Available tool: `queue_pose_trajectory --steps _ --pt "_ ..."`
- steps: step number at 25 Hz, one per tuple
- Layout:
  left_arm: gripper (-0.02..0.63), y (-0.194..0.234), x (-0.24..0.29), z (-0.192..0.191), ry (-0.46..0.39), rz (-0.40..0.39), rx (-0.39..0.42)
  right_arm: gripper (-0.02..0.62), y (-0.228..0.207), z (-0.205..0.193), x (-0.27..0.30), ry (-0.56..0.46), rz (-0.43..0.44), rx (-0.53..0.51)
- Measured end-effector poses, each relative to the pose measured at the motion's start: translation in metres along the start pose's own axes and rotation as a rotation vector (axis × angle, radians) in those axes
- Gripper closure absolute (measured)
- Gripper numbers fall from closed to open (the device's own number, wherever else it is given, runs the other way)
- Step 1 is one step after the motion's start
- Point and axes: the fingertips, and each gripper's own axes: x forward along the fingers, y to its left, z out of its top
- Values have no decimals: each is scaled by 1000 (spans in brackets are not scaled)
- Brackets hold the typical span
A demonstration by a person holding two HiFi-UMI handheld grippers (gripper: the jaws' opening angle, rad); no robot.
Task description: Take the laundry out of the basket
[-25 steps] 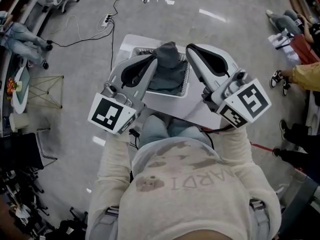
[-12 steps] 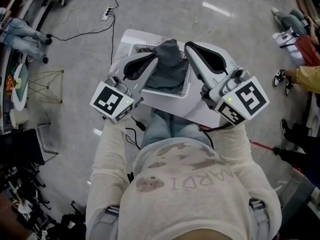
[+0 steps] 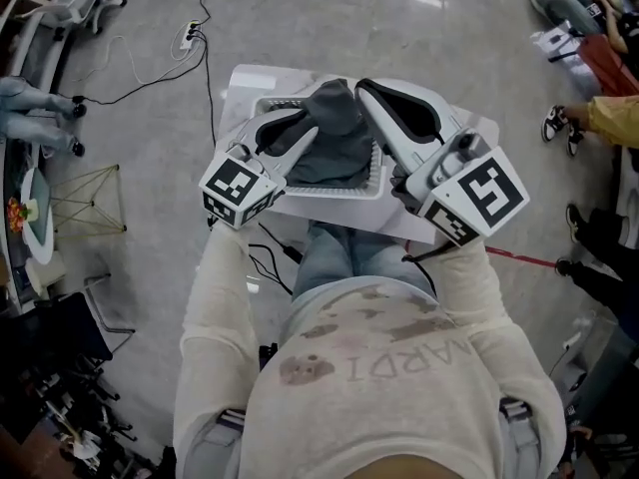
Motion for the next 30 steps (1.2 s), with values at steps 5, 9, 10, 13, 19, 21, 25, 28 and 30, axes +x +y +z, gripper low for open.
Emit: queue_pose_trajectory --steps 5,9,10,13,19,21,25,28,30 --pt "477 22 15 -41 101 -86 -13 568 -9 -12 25 14 -61 19" --pt "429 38 29 -79 203 -155 7 568 -17 -23 39 28 -111 28" --pt "413 42 32 -89 231 -169 20 568 -19 -26 41 31 -122 32" --pt "361 51 44 -119 318 -206 77 568 -23 -31 46 39 -151 38" --pt "321 58 60 -173 465 -260 122 568 -29 -43 45 57 -209 49" --pt "313 64 65 -187 493 -256 114 568 -31 -48 45 64 -219 53" --pt "305 69 76 -217 550 -264 123 568 -33 -55 43 78 -231 56" --pt "304 68 85 -237 597 -277 152 568 -37 -62 43 87 -238 60" --pt "298 69 92 -251 622 -275 174 568 -38 -68 43 95 -240 63"
